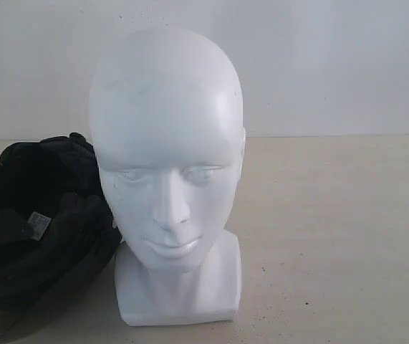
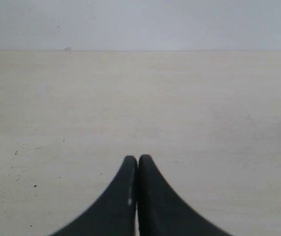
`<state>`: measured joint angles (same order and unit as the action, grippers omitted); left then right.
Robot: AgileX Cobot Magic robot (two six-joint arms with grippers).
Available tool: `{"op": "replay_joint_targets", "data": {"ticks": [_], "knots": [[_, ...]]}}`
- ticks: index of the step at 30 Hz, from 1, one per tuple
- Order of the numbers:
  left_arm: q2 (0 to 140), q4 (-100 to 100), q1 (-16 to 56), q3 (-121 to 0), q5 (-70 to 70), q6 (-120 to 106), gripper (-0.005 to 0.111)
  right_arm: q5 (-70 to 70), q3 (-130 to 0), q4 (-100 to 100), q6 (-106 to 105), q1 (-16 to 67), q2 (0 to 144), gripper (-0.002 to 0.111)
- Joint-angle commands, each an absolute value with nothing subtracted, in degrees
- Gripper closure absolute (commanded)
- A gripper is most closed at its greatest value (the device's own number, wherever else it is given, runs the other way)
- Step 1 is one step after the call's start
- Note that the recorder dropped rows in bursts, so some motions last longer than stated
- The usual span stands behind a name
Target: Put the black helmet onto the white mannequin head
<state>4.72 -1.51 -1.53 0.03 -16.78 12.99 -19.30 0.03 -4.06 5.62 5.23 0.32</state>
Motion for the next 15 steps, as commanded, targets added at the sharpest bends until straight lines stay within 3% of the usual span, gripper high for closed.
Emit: {"op": "replay_joint_targets", "data": {"ticks": [1,8,15], "knots": [[4.3,-8.0,-1.7,-6.1,-17.7,14.2,0.102,-19.2,0.0,-4.4,5.6,5.1,0.0,0.108],[4.3,-11.1,-1.7,-21.3,-35.1,14.2,0.102,-19.2,0.0,-4.4,5.6,5.1,0.0,0.108],[4.3,-22.2,-1.7,-24.8,-25.0,14.2,0.102,-19.2,0.0,-4.4,5.6,5.1,0.0,0.108]]}}
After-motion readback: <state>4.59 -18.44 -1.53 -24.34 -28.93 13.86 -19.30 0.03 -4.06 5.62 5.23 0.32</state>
